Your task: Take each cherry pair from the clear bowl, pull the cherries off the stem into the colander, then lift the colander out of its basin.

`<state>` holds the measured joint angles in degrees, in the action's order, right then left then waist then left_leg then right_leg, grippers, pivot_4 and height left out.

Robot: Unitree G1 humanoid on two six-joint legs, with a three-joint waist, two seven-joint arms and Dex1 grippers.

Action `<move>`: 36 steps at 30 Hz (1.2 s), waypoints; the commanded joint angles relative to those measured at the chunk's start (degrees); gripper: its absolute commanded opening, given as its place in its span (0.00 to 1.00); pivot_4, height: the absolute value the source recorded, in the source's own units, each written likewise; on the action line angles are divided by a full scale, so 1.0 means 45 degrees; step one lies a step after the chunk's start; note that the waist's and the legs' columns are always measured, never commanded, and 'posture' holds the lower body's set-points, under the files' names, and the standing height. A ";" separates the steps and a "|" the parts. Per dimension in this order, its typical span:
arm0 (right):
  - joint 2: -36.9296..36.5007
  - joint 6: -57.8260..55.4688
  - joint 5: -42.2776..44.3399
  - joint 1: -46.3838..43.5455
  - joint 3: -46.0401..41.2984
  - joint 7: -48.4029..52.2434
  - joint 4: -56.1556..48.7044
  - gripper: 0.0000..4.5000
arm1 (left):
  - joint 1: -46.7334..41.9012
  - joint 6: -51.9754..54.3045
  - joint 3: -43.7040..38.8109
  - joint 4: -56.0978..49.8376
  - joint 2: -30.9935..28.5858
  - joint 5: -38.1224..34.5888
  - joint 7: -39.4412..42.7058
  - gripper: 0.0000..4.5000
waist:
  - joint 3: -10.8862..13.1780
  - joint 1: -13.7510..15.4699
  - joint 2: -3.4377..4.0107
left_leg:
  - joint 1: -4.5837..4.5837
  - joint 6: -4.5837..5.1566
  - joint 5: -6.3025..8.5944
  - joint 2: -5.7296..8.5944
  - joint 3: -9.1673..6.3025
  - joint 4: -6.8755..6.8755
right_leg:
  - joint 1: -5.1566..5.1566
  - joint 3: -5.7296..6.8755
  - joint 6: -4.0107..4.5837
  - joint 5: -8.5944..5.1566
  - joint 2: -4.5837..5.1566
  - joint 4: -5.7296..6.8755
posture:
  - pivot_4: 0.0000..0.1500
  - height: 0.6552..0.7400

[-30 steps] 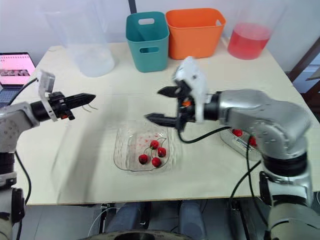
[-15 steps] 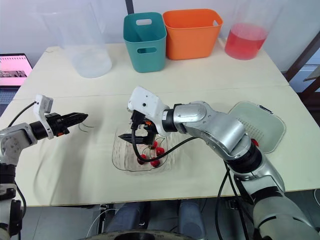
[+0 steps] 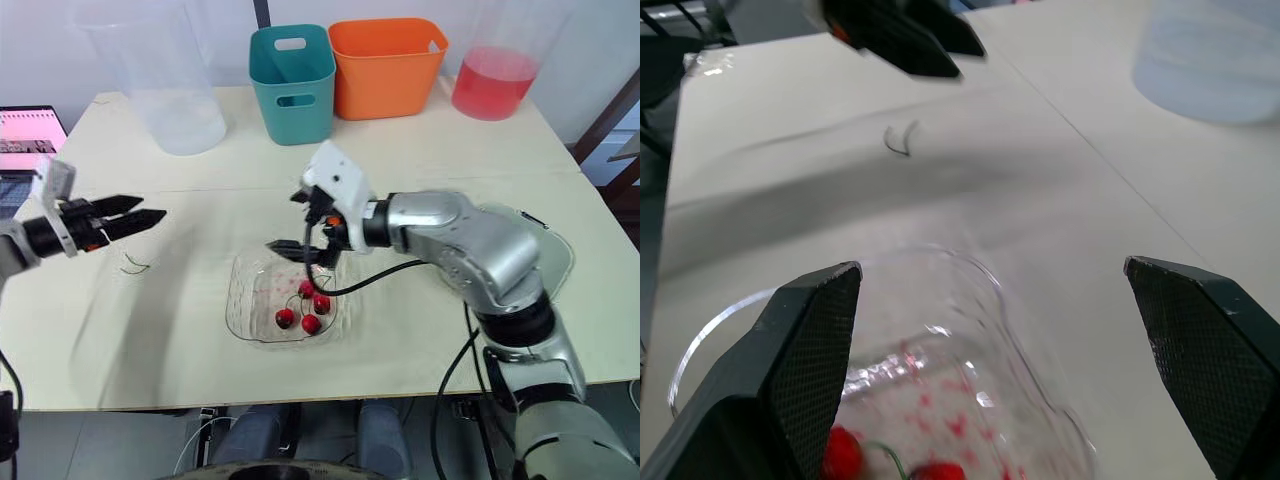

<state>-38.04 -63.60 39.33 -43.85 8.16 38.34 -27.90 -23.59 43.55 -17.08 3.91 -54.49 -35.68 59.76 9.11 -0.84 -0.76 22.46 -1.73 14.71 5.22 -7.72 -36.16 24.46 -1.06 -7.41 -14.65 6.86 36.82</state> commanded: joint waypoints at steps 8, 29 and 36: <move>-0.3502 0.2912 -0.1999 -0.1534 0.2169 0.4480 -0.0429 1.00 | 0.2721 0.1005 0.0006 -0.7266 -0.2274 -0.1906 0.2033 0.99 | 0.0008 -0.0197 0.0016 | -0.0021 0.0069 0.0039 -0.0041 0.0047 0.0025 | 0.0002 -0.0008 0.0004 -0.0003 -0.0029 -0.0031 | 1.00 1.00; 0.1192 0.5174 -0.7735 -0.3763 0.8484 0.7380 0.3932 0.47 | 0.4633 -0.0082 0.0167 -0.8663 -0.2934 -0.1072 0.2033 1.00 | 0.0011 -0.0332 0.0020 | -0.0007 0.0025 0.0017 -0.0028 0.0025 0.0025 | 0.0001 -0.0006 0.0007 -0.0003 -0.0024 -0.0052 | 1.00 1.00; 0.1978 0.5163 -0.8538 -0.3645 0.8882 0.7588 0.4557 0.47 | 0.4341 -0.0241 0.0367 -0.8447 -0.2920 -0.1017 0.1886 1.00 | 0.0011 -0.0351 0.0020 | -0.0007 -0.0003 0.0001 -0.0026 0.0024 0.0029 | 0.0003 -0.0005 0.0007 -0.0003 -0.0024 -0.0048 | 1.00 1.00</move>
<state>-29.68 -40.82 1.84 -59.48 48.74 72.16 -7.21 -3.13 43.33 -14.69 -34.05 -67.23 -40.46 68.42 9.16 -2.42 -0.67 22.43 -1.75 14.71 5.10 -7.61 -36.02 24.49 -1.08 -7.38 -14.66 6.75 36.61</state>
